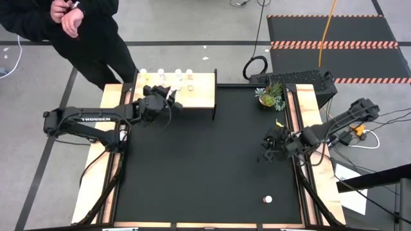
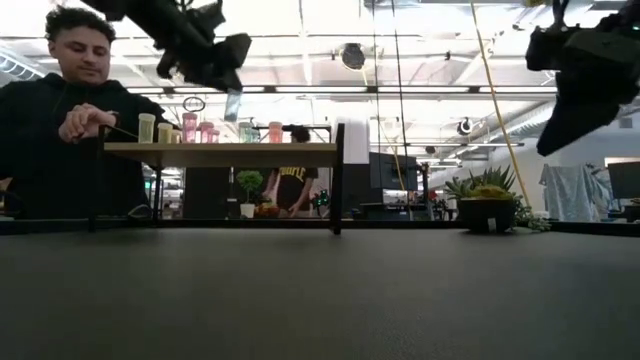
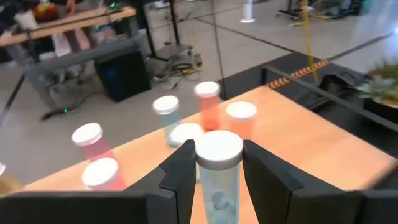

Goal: Pick and place medicine bottles onto shelf by color
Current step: Put the blue medicine bottle aligned with the other blue medicine bottle on the shelf

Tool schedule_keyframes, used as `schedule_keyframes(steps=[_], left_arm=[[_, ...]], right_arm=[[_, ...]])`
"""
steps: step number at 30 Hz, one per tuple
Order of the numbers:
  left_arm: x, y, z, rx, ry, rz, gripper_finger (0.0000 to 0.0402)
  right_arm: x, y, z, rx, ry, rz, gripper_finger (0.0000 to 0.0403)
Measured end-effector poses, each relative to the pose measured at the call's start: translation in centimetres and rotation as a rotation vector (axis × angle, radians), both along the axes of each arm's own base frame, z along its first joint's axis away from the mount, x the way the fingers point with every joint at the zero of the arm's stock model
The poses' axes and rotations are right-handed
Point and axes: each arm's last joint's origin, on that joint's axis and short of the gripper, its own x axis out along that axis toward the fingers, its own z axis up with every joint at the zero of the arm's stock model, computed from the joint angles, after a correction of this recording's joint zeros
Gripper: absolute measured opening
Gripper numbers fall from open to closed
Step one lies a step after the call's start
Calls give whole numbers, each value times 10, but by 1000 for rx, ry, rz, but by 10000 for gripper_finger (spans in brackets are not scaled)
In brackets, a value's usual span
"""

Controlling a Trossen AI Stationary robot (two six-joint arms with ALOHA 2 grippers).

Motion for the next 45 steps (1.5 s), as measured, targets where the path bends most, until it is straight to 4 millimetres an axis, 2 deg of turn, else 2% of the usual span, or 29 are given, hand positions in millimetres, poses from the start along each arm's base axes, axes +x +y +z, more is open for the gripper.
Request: schedule_keyframes(steps=[6, 15, 23, 38, 45], left_arm=[[-6, 19, -10, -63, -20, -10, 124], [-9, 20, -29, -94, -51, -6, 124], [1, 23, -38, -77, -30, -12, 124], [3, 24, -38, -47, 4, -29, 127], [3, 24, -38, -39, 19, -33, 160]], right_arm=[[-3, -10, 7, -12, -33, 1, 125], [-4, -12, 8, 15, -21, 36, 125], [-3, -12, 8, 53, -13, 39, 125], [-2, -11, 8, 99, -17, 49, 125], [-2, -11, 8, 98, -16, 52, 125]])
